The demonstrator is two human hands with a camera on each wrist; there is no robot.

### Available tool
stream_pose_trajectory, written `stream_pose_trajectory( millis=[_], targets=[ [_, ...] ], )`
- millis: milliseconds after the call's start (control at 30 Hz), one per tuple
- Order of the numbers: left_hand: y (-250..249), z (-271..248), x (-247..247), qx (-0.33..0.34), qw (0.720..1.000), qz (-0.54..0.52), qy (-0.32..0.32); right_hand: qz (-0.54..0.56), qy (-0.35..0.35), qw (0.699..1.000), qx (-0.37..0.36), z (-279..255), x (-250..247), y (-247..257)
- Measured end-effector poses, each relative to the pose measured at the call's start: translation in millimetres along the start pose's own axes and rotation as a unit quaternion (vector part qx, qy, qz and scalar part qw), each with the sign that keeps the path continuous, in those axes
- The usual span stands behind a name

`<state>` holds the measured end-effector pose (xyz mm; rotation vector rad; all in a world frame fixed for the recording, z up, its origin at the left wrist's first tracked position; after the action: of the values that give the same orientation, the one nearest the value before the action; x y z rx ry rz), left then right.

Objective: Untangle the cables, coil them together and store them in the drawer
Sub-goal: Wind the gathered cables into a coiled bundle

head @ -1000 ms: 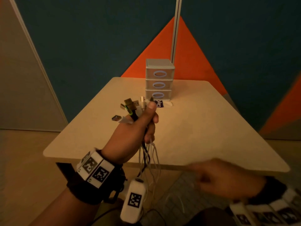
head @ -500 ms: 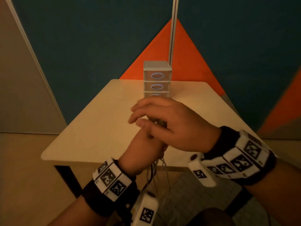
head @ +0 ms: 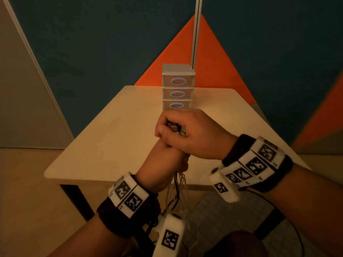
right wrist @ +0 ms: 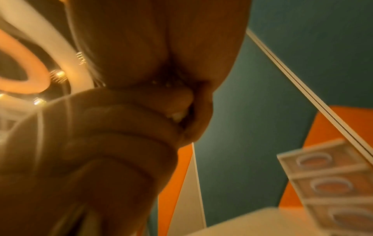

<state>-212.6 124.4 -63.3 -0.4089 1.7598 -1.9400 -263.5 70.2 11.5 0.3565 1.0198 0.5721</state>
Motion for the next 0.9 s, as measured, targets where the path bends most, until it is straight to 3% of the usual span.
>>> stream_pose_trajectory(
  millis=[100,167,267,333,400,467,533,633,733,900],
  targets=[
    [-1.6,1.7,2.6,-0.004,0.999,-0.015,0.029,-0.041,0.013,0.999,0.016,-3.6,2.8,-13.9],
    [2.2,-0.7,5.3,-0.014,0.999,-0.017,0.037,-0.069,0.064,0.995,0.038,-5.6,7.1,-20.9],
    [5.2,-5.4,13.4,-0.028,0.997,-0.053,0.049,0.010,0.161,0.982,0.102,-7.8,11.1,-21.1],
    [1.5,-5.8,13.6,-0.035,0.995,-0.078,0.042,0.110,0.137,0.978,0.113,-6.3,3.5,-19.5],
    [-6.1,-3.3,8.3,-0.029,0.992,-0.116,0.034,0.222,0.022,0.969,0.108,-5.7,-7.4,-23.3],
    [-17.8,2.1,1.6,-0.002,0.985,-0.171,0.023,0.347,-0.060,0.925,0.142,-14.3,-5.2,-34.2],
    [-29.3,6.0,-7.3,0.022,0.978,-0.207,0.002,0.412,-0.015,0.894,0.176,-27.9,19.4,-43.1],
    [-33.7,9.4,-17.2,0.036,0.977,-0.210,-0.003,0.413,0.089,0.881,0.216,-45.1,49.1,-45.6],
    [-31.5,8.4,-26.5,0.035,0.981,-0.191,0.001,0.449,0.101,0.844,0.275,-56.8,57.7,-49.0],
    [-29.0,7.1,-41.6,0.010,0.972,-0.233,0.014,0.437,0.104,0.843,0.296,-76.8,65.6,-48.5]
  ],
)
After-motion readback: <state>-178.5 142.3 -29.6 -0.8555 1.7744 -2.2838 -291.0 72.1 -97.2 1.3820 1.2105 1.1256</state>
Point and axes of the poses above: each hand's wrist, its own z-axis towards the middle knuckle, its own x-axis out of the palm, y = z × x, the point moved 5 cm from there along z, towards the middle knuckle, and after that the axes turned 9 degrees about z, right-handed, at the moved point
